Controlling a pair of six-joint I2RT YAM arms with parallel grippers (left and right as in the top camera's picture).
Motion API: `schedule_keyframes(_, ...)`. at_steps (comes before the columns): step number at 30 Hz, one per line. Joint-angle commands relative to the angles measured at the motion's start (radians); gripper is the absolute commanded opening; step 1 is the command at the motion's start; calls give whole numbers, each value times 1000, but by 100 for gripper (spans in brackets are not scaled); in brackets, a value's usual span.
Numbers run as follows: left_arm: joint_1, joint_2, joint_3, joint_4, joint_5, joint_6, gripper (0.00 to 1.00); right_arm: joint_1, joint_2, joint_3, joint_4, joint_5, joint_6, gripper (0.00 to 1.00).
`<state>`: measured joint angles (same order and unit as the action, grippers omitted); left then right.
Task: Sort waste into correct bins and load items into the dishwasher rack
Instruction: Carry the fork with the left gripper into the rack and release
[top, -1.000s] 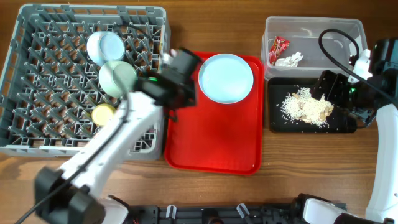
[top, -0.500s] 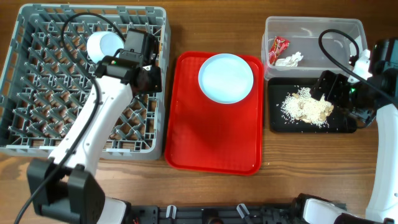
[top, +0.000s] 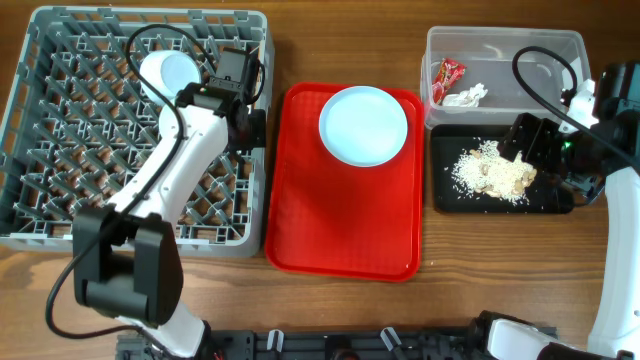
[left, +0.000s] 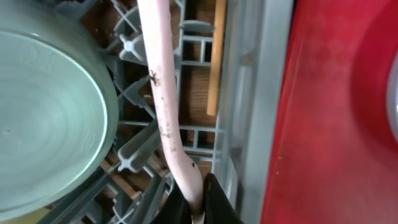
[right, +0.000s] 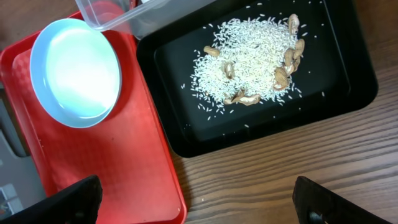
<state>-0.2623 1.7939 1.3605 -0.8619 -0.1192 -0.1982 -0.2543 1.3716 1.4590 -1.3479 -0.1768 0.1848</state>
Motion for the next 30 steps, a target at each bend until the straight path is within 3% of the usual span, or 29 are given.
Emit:
schedule_keyframes(1,10,20,-1,0,-10,16,16,-2,5,-8,-4,-29,1,99)
schedule_keyframes(3,10,19,-1,0,-10,16,17,-2,5,-8,-3,-32,1,99)
schedule_keyframes(6,12,19,-1,-1,-16,16,40,-2,5,-8,-3,-32,1,98)
schedule_keyframes(22,11,-126,28,-1,-33,16,43,-2,5,-8,-3,-35,2,98)
schedule_keyframes(24,10,-159,31,9,5,15,42,-2,5,-8,-4,-35,2,99)
schedule_keyframes(30,-22,-219,30,94,327,15,48,-2,5,-8,0,-35,2,98)
